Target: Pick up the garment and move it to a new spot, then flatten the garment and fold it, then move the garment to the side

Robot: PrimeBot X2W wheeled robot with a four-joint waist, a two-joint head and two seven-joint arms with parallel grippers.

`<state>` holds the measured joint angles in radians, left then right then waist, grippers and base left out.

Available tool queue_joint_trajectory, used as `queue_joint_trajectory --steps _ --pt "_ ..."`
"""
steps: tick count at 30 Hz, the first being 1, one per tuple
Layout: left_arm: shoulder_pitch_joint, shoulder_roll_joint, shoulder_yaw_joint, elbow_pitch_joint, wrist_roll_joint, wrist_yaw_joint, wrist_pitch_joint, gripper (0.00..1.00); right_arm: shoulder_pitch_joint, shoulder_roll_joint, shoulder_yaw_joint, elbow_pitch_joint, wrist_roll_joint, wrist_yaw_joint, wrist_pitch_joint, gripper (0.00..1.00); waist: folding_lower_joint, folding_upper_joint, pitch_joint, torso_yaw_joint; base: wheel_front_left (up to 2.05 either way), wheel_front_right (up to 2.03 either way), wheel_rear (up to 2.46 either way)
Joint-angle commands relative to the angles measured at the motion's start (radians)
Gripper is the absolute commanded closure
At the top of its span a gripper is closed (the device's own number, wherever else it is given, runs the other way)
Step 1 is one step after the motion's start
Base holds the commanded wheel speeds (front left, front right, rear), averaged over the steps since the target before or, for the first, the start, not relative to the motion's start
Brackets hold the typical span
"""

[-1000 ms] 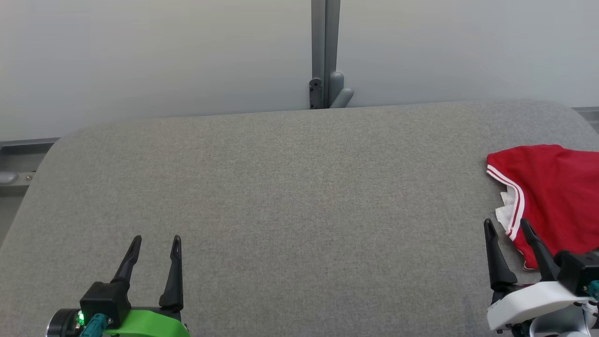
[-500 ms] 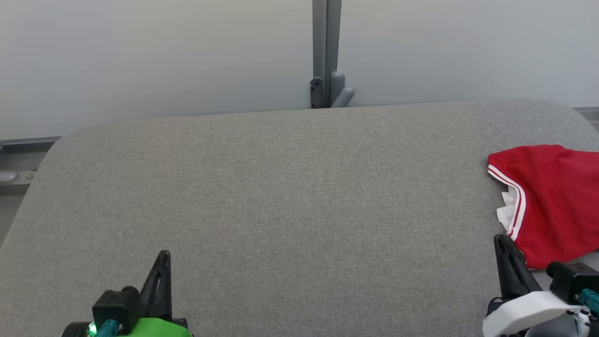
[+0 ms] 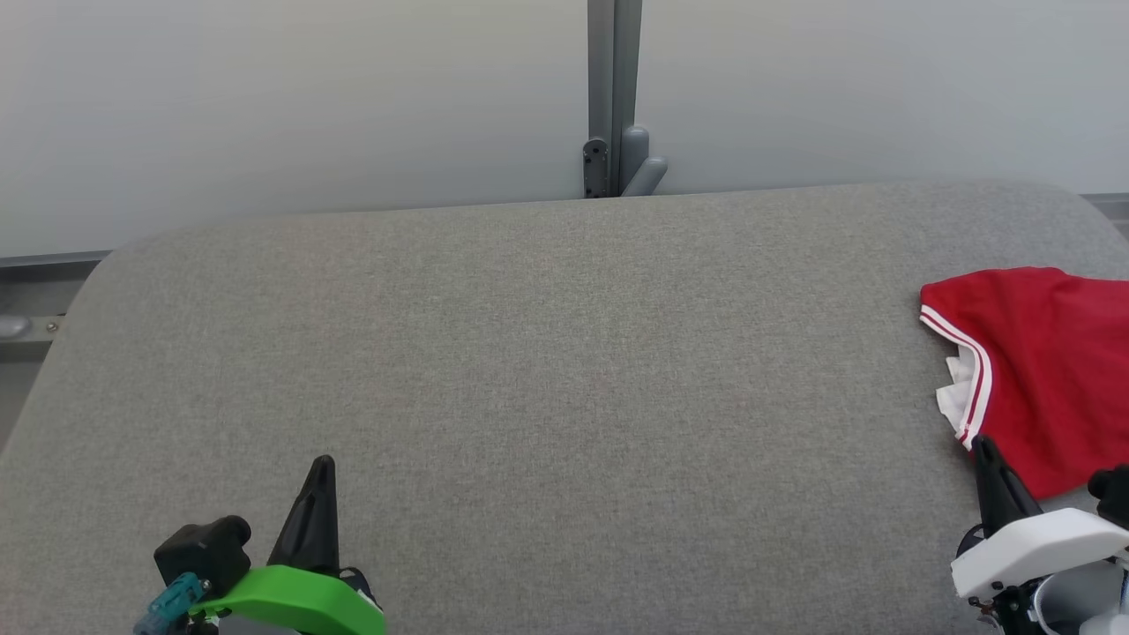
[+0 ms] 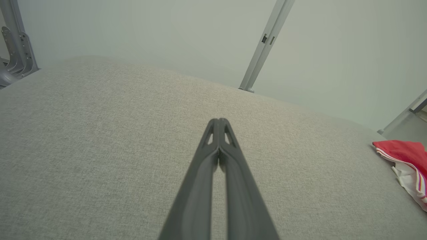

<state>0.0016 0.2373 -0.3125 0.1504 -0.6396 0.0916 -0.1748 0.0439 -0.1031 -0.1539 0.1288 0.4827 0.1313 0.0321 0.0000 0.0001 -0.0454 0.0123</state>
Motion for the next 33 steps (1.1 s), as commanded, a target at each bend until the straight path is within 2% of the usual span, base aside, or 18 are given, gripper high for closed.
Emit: queue_joint_trajectory --steps 1,33 --pt "-0.046 -0.001 0.004 0.001 -0.048 -0.011 -0.009 1.0 -0.044 -0.014 -0.02 0.004 0.045 0.0 0.016 1.0 0.0 -0.0001 0.001 0.0 0.0 0.0 0.0" --pt "-0.191 -0.075 -0.008 0.134 -0.469 -0.096 -0.041 1.0 -0.207 -0.049 -0.157 0.182 0.461 0.0 0.189 1.0 0.0 -0.0001 0.026 -0.004 0.0 0.0 0.0"
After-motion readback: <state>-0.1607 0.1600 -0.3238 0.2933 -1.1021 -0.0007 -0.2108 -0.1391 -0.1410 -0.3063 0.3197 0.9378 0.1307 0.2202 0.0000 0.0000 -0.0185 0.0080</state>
